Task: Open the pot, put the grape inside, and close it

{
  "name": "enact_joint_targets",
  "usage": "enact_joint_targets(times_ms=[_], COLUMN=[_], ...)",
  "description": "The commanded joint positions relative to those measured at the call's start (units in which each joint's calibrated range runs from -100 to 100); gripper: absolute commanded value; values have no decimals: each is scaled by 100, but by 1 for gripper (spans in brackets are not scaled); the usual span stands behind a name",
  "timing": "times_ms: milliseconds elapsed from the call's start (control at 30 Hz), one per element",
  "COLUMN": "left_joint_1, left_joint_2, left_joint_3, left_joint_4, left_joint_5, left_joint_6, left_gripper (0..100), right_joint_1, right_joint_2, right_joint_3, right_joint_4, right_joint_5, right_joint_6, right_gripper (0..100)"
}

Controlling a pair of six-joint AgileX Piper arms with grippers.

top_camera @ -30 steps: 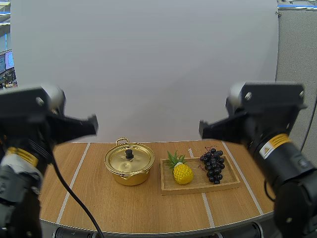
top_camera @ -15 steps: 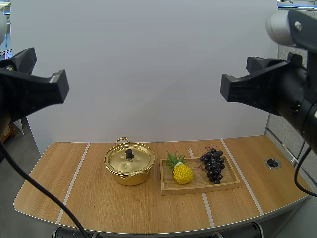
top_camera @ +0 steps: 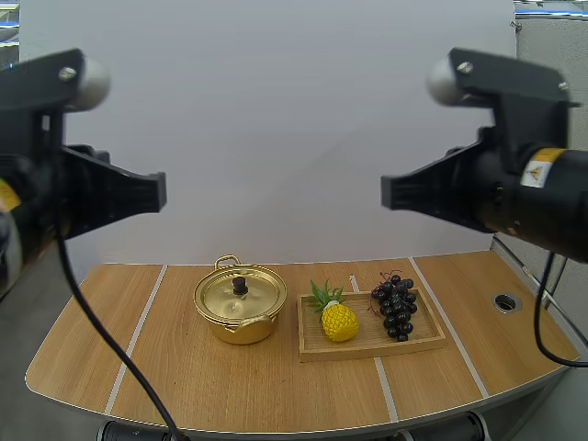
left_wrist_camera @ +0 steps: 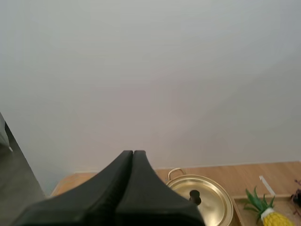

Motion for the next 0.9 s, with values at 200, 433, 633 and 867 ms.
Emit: enact_joint_targets(times_ms=[200,433,633,867], left_joint_1=[5,5,5,5], left_joint_2=[1137,1475,1516,1516], left_joint_3=[5,5,5,5], left_joint_4=[38,29,29,-288], left_joint_5=[999,1305,1631,2177], left_joint_6=[7,7,171,1158], left_gripper=[0,21,82,100], right_joint_1=[-14,-14,-14,-14], right_joint_2=[1177,1278,1278,1278], right_joint_3=[-49,-36,-36,-36], right_joint_4=[-39,-39,-39,-39], right_joint_5=[1375,1608,1608,1608], right_joint_6=[-1,-1,-37,-37], right_gripper=[0,65,100,100])
